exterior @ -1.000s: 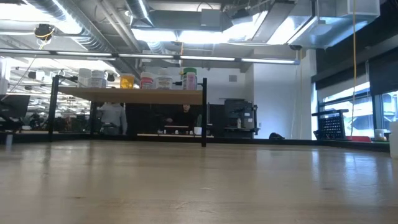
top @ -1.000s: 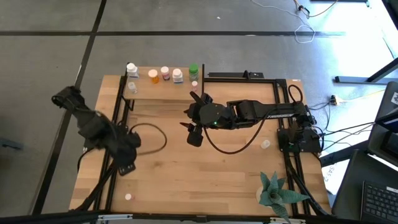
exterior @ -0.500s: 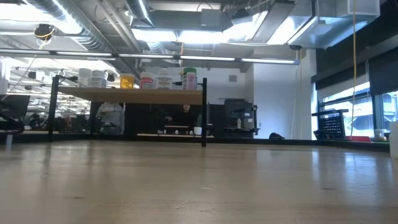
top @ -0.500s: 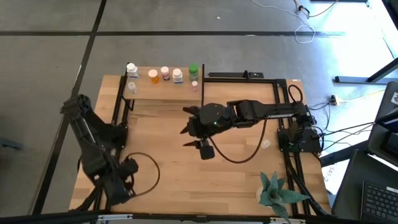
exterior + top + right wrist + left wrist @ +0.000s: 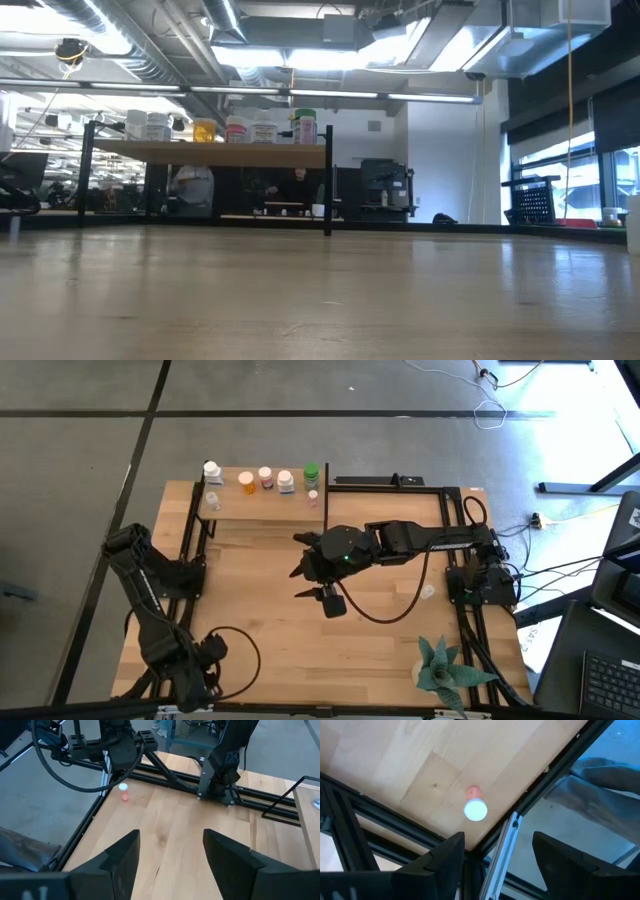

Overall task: Pick and place medicine bottles onto shelf by color
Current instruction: Put the pink pill bottle on the shelf

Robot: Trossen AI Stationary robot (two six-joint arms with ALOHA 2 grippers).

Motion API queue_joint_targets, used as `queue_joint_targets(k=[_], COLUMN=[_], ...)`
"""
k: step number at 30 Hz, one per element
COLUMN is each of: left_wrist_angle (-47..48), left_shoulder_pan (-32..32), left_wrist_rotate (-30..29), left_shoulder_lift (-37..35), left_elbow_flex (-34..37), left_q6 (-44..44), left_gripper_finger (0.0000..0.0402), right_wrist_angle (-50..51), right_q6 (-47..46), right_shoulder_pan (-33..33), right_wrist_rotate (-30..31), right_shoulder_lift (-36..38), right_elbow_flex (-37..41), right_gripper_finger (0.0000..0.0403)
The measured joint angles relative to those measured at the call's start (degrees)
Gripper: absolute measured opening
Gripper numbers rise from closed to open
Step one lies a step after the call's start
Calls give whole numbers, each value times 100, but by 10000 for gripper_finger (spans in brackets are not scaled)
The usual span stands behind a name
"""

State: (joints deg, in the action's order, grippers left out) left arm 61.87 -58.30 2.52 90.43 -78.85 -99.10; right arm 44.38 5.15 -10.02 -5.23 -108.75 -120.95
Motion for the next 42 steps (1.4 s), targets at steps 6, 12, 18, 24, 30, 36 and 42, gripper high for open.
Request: queue_joint_targets(k=[6,12,18,24,30,36,42], left_wrist_angle=[13,13,17,13,2,-1,5], left_shoulder_pan=[-31,-280,-423,-434,-370,-297,-225], left_wrist_rotate=[-15,-47,-112,-136,-132,-76,0], left_shoulder_lift=[0,-1,76,415,688,959,1228], left_elbow_flex=[0,0,-2,0,0,0,4], left_q6=[-91,-149,-479,-513,-428,-308,-159], left_gripper_finger=[228,228,228,228,228,228,228], right_wrist_angle=[7,81,121,121,116,116,114], right_q6=[6,6,-13,-31,-34,-35,-35], right_shoulder_pan=[0,0,-2,-2,-2,-1,-2], right_wrist_rotate=[0,-243,-247,-245,-245,-246,-247], right_shoulder_lift=[0,0,0,0,0,0,0], right_elbow_flex=[0,0,0,0,0,0,0], right_gripper_finger=[221,221,221,221,221,221,221])
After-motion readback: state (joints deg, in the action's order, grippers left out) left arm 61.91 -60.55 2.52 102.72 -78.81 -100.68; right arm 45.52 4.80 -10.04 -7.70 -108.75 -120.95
